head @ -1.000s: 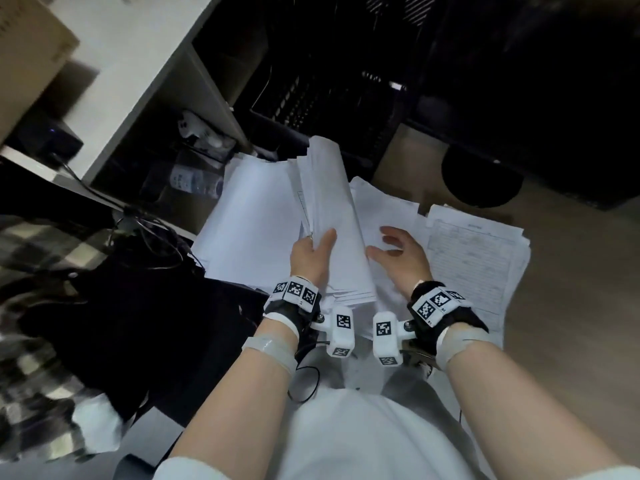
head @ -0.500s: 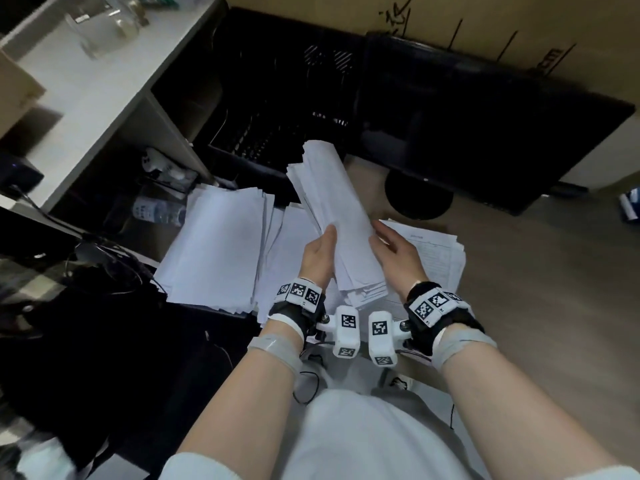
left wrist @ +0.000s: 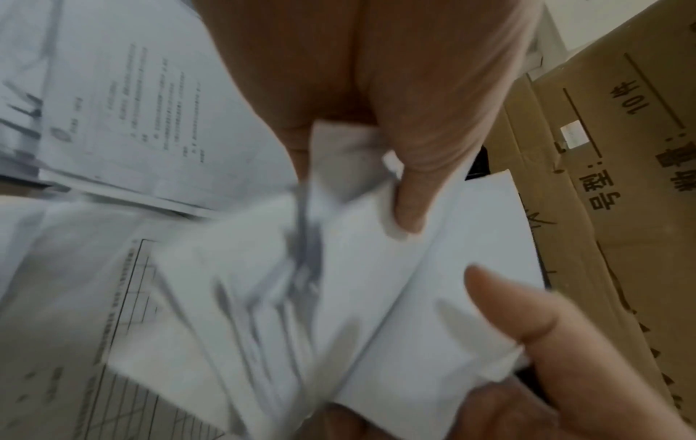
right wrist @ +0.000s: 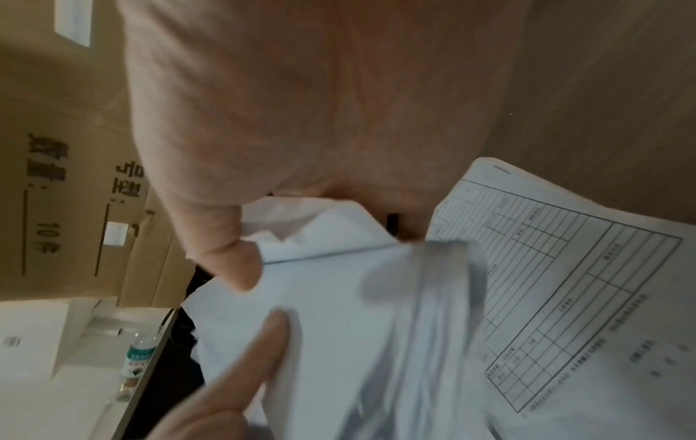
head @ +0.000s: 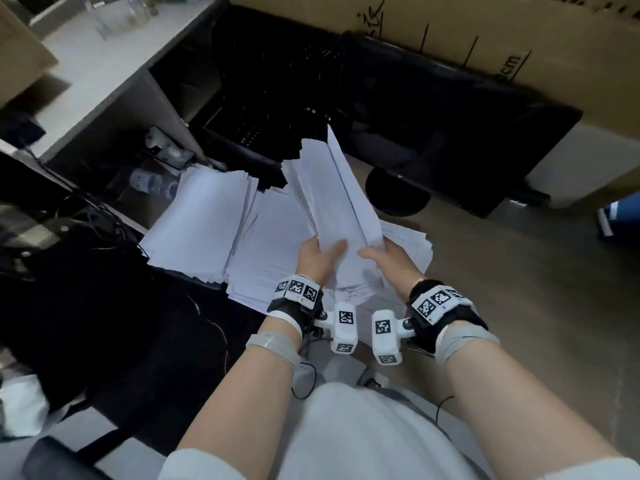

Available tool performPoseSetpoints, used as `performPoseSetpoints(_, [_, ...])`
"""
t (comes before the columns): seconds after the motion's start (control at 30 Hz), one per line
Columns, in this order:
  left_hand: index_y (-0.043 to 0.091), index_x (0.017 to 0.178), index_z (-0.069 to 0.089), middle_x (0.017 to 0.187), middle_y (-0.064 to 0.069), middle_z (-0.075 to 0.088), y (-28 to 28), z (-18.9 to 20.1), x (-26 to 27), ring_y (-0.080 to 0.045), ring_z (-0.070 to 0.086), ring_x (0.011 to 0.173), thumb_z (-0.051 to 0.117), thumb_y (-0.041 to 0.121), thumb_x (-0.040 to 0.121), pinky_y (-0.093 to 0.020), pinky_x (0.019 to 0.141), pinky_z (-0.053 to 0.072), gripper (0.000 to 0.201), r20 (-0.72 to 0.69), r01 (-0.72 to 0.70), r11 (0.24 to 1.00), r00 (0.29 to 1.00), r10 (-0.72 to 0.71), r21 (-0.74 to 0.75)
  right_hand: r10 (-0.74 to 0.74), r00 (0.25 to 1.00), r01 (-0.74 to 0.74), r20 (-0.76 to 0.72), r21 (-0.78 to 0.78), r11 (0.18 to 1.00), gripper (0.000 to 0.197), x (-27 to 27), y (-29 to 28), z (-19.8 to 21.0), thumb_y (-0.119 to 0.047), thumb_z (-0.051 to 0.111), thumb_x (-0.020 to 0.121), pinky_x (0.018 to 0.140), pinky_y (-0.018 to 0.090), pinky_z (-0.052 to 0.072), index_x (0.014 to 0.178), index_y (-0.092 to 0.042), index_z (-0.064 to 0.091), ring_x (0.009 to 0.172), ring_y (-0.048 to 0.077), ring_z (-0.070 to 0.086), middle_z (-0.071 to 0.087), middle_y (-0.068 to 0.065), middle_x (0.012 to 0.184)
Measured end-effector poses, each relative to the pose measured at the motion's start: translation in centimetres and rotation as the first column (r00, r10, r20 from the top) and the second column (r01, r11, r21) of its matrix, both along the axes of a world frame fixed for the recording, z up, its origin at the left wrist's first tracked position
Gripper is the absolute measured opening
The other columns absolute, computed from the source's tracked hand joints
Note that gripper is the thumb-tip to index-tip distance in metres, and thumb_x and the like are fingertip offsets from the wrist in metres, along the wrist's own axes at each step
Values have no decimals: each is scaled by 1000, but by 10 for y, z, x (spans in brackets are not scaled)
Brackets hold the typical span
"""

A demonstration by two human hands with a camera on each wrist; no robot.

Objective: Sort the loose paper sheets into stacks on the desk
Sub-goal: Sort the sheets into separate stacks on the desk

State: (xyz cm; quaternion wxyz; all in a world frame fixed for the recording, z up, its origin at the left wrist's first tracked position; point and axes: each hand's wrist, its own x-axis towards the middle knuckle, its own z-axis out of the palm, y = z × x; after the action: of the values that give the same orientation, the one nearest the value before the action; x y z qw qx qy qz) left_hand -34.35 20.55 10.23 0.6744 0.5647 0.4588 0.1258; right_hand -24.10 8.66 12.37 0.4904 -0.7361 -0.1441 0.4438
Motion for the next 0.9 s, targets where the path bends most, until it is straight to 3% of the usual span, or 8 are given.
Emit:
performPoseSetpoints(0.07, [8, 81, 66, 67, 1, 65, -3, -2, -3, -10, 60, 57, 67, 7, 90, -23, 61, 49, 9, -21, -80, 997, 997, 80, 24, -167, 979, 176, 113, -77, 981, 9, 9, -6, -8, -23, 59, 93, 70, 27, 45, 93, -16, 64, 82, 18, 62, 66, -3, 87])
performPoseSetpoints(0.17, [9, 79, 66, 59, 7, 61, -3, -1, -10, -2, 57, 49, 66, 4, 90, -17, 54, 47, 12, -34, -111, 993, 993, 112, 31, -272, 930, 313, 247, -145, 939, 18, 22, -14, -26, -22, 55, 90, 80, 37, 51, 85, -8, 65, 87, 32, 65, 68, 8, 85])
performPoseSetpoints(0.27, [7, 84, 67, 66, 0, 65, 5, -1, -18, -7, 62, 55, 68, 5, 90, -22, 60, 51, 6, -35, -140, 990, 990, 140, 0, -260, 921, 320, 289, -184, 929, 20, 24, -11, -33, -19, 51, 85, 79, 42, 52, 80, -4, 63, 80, 34, 62, 66, 10, 79])
performPoseSetpoints(0.4, [8, 81, 67, 77, -10, 68, 24, -3, -31, -22, 65, 70, 68, 5, 89, -36, 75, 55, 9, -51, -182, 983, 982, 181, -24, -219, 929, 295, 300, -237, 926, 18, 18, 0, -36, -19, 52, 80, 60, 31, 36, 67, -7, 51, 63, 24, 39, 46, 7, 64])
performPoseSetpoints(0.57, [10, 74, 65, 80, -15, 66, 56, -15, -50, -24, 62, 73, 68, 10, 86, -48, 80, 57, 12, -145, -209, 976, 966, 215, 54, -147, 948, 239, 281, -330, 913, 21, 0, 32, -50, -28, 53, 74, 62, 32, 47, 60, -12, 47, 58, 25, 42, 44, 8, 60])
performPoseSetpoints(0.73, [13, 70, 61, 72, -9, 61, 106, -22, -75, -22, 55, 67, 65, 26, 81, -30, 68, 49, 17, -247, -249, 959, 929, 276, 136, -139, 960, 226, 242, -383, 896, 32, -22, 77, -72, -28, 53, 76, 70, 45, 58, 76, 4, 59, 59, 24, 49, 50, 4, 66])
performPoseSetpoints(0.8, [7, 71, 61, 68, -8, 57, 135, -28, -90, -23, 51, 65, 63, 29, 78, -30, 64, 45, 23, -271, -297, 938, 901, 337, 179, -136, 966, 215, 218, -397, 892, 25, -35, 100, -74, -24, 53, 78, 63, 37, 54, 64, -3, 53, 57, 25, 50, 47, 7, 63])
performPoseSetpoints(0.9, [3, 73, 60, 66, -6, 55, 178, -32, -114, -24, 49, 66, 60, 19, 85, -28, 63, 42, 20, -288, -380, 895, 852, 438, 235, -142, 972, 207, 187, -400, 893, 24, -56, 141, -80, -20, 52, 80, 59, 36, 53, 58, -11, 49, 57, 33, 64, 50, 10, 57])
